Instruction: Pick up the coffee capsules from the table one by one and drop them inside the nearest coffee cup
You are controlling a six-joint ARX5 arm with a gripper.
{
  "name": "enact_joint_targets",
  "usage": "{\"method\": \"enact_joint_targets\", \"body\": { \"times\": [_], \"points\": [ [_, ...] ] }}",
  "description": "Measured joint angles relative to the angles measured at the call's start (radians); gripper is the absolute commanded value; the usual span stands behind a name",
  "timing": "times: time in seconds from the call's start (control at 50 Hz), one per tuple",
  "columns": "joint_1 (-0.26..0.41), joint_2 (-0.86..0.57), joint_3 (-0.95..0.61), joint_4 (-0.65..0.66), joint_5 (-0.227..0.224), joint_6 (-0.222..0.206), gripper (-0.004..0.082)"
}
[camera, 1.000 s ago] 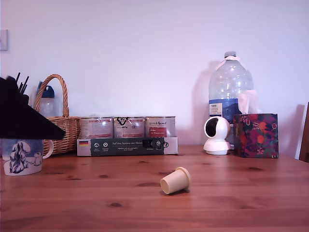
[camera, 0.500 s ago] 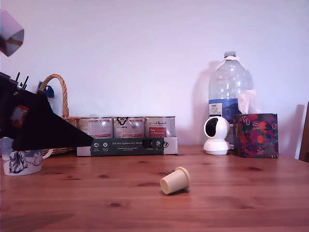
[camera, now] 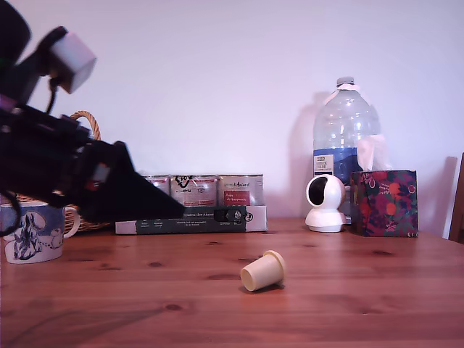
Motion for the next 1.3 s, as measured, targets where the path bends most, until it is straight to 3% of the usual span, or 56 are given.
{"method": "enact_joint_targets", "body": {
  "times": [0.1,0.28,0.42,0.74,0.86,1.3],
  "points": [
    [-0.013,0.029,0.011,0.001,0.000,0.000,0.0033],
    [-0.020,0.074,0.015,0.001,0.000,0.002,0.0428],
    [-0.020,0.083,0.016,0.001,-0.008,0.010,0.0552],
    [-0.020,0.083,0.028,0.001,-0.129,0.008,0.0556],
    [-0.020,0.083,0.029,0.001,-0.176,-0.026,0.0556],
    [-0.039,0.084,0.029,0.001,-0.157,-0.030,0.0556]
  ]
}}
